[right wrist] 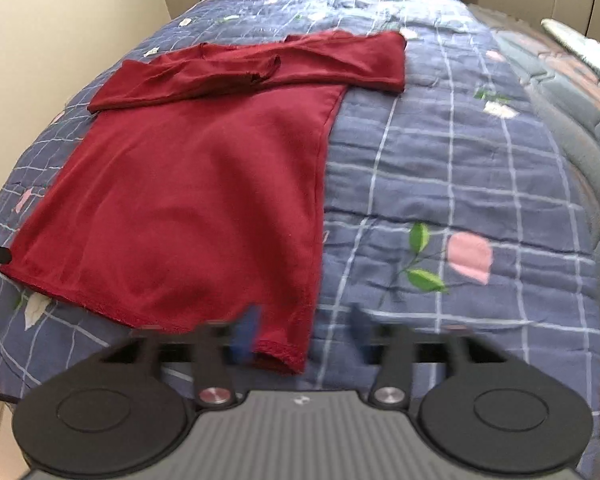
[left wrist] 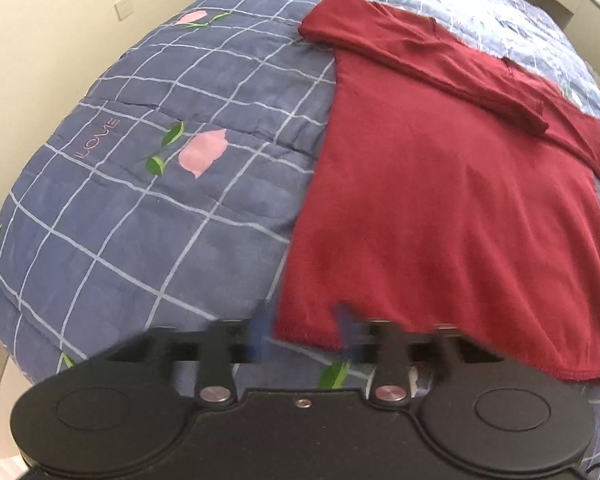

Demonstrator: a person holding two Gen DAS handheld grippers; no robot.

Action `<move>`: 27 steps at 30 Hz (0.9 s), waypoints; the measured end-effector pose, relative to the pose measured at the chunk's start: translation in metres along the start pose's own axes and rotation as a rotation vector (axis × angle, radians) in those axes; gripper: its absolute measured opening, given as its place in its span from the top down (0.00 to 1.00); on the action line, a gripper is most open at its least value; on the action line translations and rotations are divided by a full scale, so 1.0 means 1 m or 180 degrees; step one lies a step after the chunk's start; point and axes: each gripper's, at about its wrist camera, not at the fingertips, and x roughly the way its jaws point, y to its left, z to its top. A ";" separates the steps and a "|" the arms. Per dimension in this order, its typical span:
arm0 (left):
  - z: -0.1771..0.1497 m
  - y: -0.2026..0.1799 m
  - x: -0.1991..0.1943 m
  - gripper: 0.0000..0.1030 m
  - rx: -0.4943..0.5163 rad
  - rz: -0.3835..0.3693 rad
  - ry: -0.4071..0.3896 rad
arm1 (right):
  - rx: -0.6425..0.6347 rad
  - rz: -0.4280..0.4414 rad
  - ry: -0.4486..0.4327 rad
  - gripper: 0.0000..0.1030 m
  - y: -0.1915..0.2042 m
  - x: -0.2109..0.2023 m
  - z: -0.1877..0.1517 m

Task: Fold small clothes
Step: 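Open both grippers and lift them off the sweater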

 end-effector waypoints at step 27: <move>-0.028 -0.029 -0.024 0.01 0.0304 0.0009 0.0832 | 0.0414 -0.0215 0.0545 0.00 0.074 -0.026 -0.009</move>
